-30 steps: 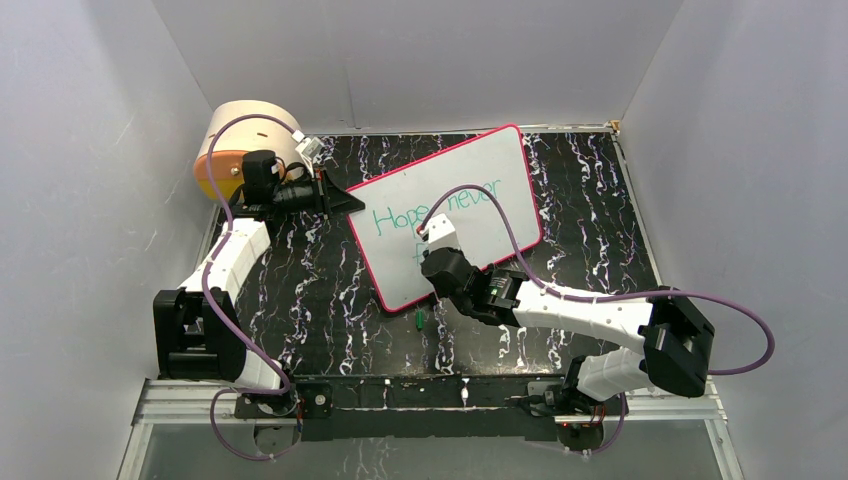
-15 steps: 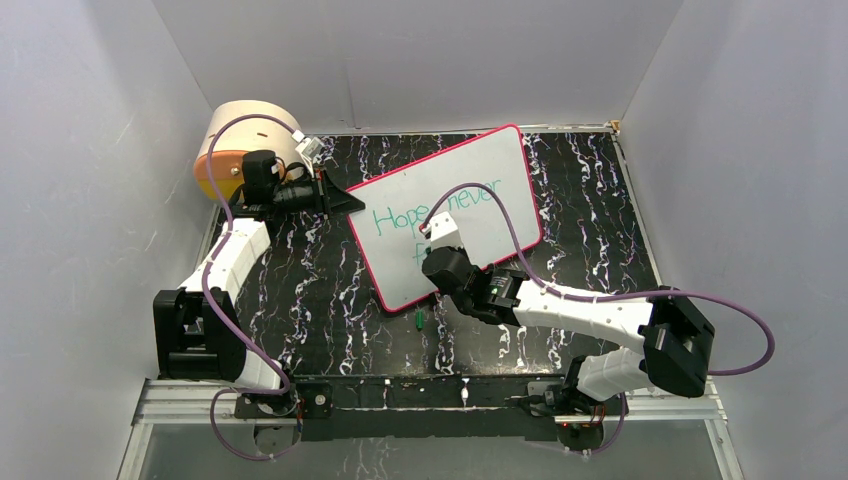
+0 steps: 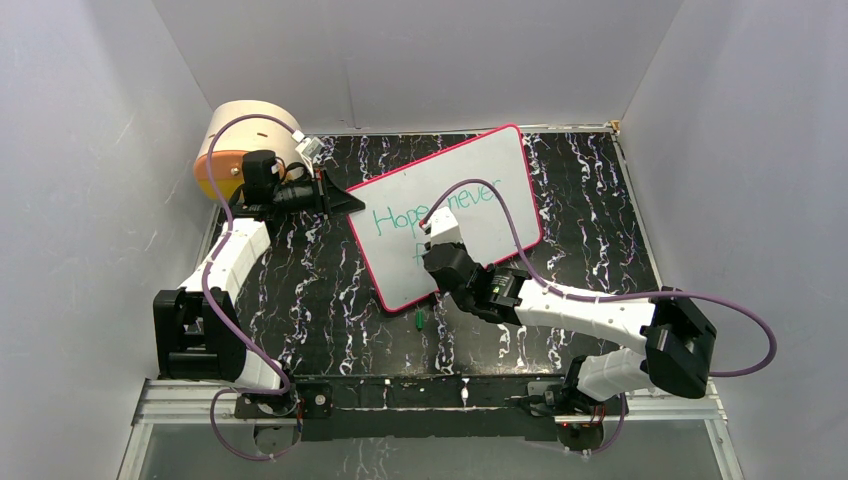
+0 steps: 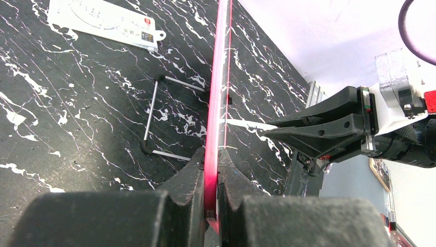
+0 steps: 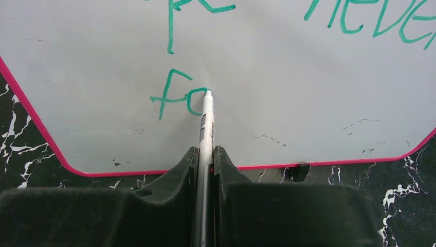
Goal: Write a sentence on the whiteboard
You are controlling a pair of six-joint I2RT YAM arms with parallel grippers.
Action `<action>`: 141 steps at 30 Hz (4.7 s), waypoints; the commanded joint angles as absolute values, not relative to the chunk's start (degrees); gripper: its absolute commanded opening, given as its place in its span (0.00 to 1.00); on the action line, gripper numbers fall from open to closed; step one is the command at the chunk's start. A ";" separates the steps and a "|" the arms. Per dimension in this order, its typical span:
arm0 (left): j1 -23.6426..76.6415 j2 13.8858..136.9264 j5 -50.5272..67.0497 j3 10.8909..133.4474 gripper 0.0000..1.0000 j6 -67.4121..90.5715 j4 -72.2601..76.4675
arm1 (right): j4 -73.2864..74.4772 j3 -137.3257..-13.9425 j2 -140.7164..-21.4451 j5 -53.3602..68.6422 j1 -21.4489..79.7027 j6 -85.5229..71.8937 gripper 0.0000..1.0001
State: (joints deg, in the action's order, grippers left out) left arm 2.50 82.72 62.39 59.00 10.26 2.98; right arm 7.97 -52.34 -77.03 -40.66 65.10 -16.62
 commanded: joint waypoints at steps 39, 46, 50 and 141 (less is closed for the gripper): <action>4.66 85.02 52.47 56.87 0.00 4.24 -2.01 | 4.83 -48.64 -70.92 -41.77 64.08 -18.22 0.00; 4.66 85.10 52.47 56.91 0.00 4.22 -2.01 | 4.97 -48.25 -70.12 -42.25 63.66 -18.07 0.00; 4.66 84.95 52.40 56.86 0.00 4.14 -2.02 | 4.99 -48.29 -70.90 -41.91 63.29 -18.37 0.00; 4.75 85.50 52.36 57.04 0.00 4.13 -2.20 | 8.61 -50.34 -74.07 -39.44 61.04 -18.04 0.00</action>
